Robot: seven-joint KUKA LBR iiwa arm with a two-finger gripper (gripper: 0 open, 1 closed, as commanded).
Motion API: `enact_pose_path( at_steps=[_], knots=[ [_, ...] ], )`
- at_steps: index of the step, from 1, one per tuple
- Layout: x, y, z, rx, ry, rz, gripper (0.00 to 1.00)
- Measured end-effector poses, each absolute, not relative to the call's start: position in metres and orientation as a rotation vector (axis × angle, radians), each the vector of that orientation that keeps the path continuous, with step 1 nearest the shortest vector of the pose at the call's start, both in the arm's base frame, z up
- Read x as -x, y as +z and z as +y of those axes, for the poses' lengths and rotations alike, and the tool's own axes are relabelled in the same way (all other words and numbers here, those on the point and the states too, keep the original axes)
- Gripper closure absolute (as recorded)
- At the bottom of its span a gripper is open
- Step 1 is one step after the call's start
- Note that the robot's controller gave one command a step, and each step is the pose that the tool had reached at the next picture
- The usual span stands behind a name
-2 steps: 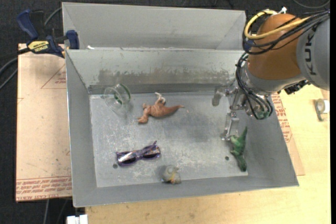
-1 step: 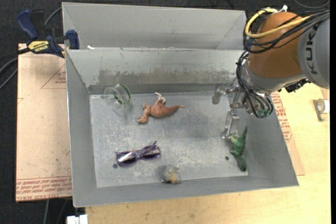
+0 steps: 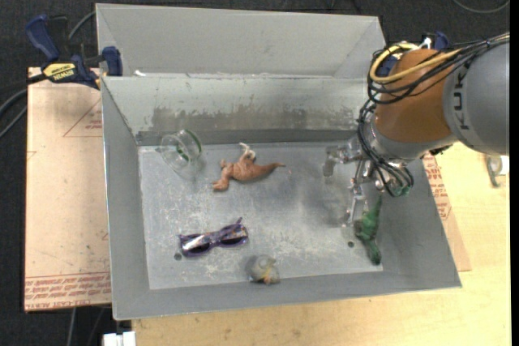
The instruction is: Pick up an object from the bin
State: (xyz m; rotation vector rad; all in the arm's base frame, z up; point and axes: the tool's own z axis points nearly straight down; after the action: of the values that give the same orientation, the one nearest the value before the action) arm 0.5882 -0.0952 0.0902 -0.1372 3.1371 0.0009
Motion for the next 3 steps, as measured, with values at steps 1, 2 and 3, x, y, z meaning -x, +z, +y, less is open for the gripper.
enact_pose_path(
  at_steps=[1, 2, 3],
  knots=[
    [-0.621, 0.071, -0.029, 0.04, 0.002, 3.137, 0.0],
    [-0.638, 0.076, -0.041, 0.426, 0.001, 3.106, 0.0],
    [-0.651, 0.084, -0.005, 0.092, 0.004, 3.132, 0.0]
  ],
)
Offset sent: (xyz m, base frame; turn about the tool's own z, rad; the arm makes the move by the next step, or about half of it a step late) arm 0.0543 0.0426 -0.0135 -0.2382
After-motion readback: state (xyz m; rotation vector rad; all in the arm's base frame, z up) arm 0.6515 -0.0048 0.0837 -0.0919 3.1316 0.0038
